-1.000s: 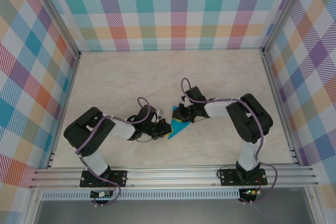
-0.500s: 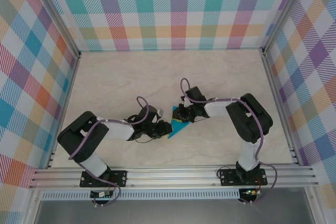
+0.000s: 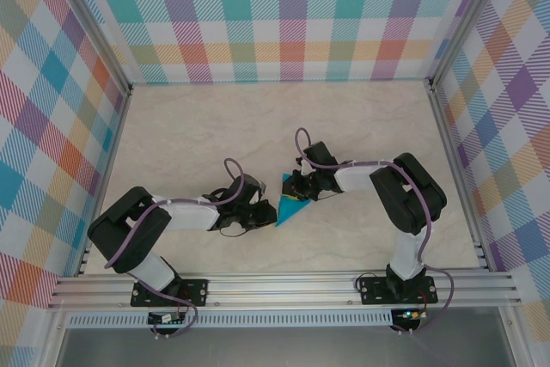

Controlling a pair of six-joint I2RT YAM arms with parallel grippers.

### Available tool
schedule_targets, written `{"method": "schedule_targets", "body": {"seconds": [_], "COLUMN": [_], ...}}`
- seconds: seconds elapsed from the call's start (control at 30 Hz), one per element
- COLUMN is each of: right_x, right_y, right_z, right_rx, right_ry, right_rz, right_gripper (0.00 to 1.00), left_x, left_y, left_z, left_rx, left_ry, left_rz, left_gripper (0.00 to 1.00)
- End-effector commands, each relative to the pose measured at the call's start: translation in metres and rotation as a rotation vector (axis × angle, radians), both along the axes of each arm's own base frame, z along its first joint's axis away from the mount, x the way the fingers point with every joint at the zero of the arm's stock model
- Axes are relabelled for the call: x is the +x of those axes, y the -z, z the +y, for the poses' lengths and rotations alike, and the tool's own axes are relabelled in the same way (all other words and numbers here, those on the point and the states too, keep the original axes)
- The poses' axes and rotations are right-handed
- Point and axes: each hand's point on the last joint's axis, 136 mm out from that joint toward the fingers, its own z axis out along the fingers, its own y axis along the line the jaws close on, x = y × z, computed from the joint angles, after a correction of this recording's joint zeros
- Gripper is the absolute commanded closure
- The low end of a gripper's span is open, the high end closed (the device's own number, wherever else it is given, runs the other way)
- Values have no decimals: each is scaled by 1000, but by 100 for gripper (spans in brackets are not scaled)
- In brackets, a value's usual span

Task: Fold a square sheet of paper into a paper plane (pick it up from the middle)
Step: Perform the fourth fold on the wing at the bottom-center of the table.

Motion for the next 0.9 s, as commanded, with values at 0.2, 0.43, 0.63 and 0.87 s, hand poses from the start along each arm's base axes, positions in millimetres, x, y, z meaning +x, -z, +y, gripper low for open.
{"method": "schedule_targets", "body": {"seconds": [0.2, 0.43, 0.63, 0.87], "right_x": [-17, -17, -17, -19], "right_y": [27, 28, 28, 31], "right_z": [-19, -19, -19, -21], "right_rx": [-93, -94, -95, -99], "right_ry": [-2, 0, -1, 2], "right_rz": [65, 65, 66, 72], "right_gripper": [83, 83, 83, 83], "left_x": [2, 4, 2, -2], "left_y": [-20, -47, -40, -30], "left_z": [34, 6, -14, -23], "left_rx": [137, 0, -58, -71], "left_ry": [-103, -32, 15, 42], "left_rz": [-71, -90, -41, -3], "left_gripper": [79, 71, 75, 78]}}
